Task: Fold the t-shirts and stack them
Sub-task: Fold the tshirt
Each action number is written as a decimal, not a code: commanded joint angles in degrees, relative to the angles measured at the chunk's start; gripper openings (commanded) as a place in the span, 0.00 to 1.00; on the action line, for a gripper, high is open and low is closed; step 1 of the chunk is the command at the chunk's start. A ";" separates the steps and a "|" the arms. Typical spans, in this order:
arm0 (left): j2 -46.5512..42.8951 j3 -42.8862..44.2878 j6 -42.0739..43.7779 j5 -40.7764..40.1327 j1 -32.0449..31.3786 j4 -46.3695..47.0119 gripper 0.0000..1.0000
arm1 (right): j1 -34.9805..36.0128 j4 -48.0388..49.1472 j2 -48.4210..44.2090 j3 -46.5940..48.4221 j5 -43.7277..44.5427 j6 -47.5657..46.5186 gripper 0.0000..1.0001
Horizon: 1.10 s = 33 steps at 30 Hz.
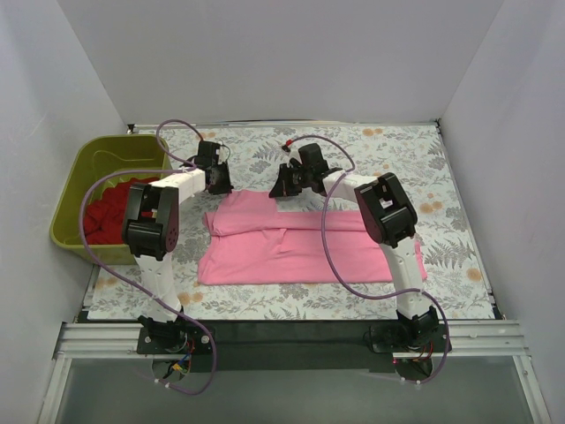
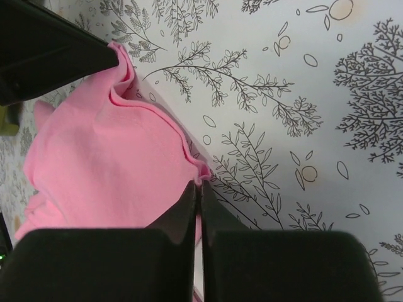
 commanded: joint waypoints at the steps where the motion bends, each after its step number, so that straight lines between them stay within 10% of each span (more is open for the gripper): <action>1: -1.01 -0.72 1.32 0.14 -0.11 -2.56 0.00 | 0.33 -0.19 -0.46 2.45 -0.01 -0.08 0.01; 33: -56.56 -39.56 -23.19 17.97 -0.73 -18.64 0.01 | 10.43 -6.87 -36.24 -34.71 3.50 -5.70 0.01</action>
